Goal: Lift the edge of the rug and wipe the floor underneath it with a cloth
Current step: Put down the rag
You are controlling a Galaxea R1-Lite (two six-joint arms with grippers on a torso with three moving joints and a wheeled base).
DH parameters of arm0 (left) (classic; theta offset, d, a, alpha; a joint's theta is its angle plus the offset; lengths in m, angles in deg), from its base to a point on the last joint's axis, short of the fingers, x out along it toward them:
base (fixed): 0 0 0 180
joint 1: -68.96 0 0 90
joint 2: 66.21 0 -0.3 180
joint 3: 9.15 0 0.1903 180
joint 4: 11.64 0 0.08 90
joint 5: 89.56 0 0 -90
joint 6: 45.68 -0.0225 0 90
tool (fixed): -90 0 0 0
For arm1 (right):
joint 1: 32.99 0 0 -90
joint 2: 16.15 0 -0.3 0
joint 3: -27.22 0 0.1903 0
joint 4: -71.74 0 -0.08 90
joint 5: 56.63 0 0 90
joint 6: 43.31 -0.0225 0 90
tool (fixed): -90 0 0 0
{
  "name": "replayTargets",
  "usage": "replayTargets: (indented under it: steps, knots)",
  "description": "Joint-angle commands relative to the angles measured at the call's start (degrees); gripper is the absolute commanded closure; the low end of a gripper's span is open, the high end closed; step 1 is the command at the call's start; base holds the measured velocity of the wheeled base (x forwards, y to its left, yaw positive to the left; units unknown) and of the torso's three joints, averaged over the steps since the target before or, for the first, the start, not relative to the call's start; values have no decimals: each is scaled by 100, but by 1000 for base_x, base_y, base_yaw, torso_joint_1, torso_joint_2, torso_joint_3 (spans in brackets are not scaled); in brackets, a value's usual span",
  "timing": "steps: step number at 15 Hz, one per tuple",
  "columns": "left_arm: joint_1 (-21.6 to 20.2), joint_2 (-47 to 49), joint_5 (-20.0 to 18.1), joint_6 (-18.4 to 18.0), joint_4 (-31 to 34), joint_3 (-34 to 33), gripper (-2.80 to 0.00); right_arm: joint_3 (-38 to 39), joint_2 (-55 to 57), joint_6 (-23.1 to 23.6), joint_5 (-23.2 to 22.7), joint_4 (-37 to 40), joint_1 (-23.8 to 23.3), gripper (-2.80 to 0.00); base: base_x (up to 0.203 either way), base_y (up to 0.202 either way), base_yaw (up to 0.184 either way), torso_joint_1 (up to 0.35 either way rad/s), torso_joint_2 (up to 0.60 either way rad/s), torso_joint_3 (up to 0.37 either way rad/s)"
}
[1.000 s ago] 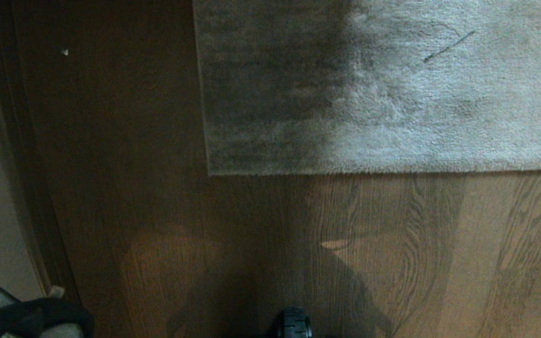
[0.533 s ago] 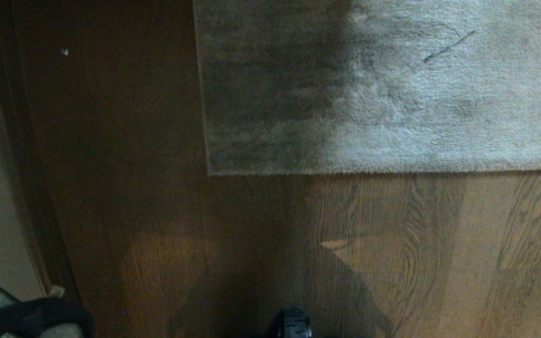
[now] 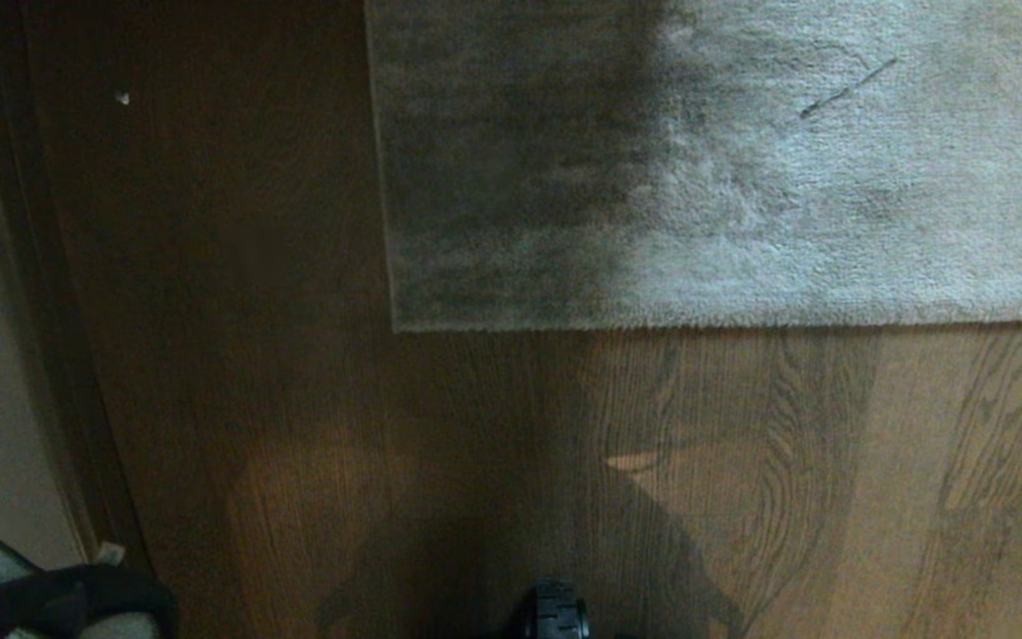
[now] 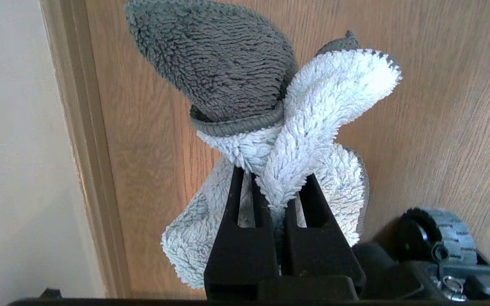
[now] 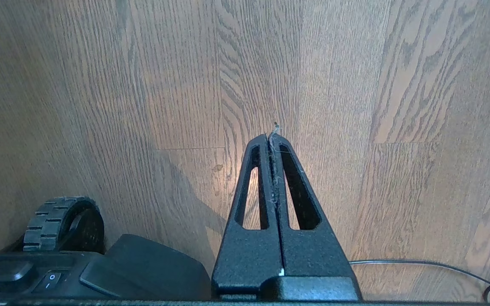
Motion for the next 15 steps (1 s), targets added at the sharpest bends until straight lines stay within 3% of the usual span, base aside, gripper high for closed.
replayTargets:
  steps: [1, 5, 9, 15]
  knots:
    - [0, 401, 2, -1, -1, 1, 0, 0, 7, 2, 2, -1, 0, 0, 0, 0, 0, 0, 0, 0]
    - [112, 1103, -8, -20, -1, 50, 0, 0, 7, -5, 2, -1, 0, 0, 0, 0, 0, 0, 0, 0]
    - [738, 2350, 10, 32, -277, 320, 0, 0, 7, 2, 2, -1, 0, 0, 0, 0, 0, 0, 0, 0]
    - [915, 4478, 19, -10, -2477, 370, 0, 0, 10, 2, 2, -1, 0, 0, 0, 0, 0, 0, 0, 0]
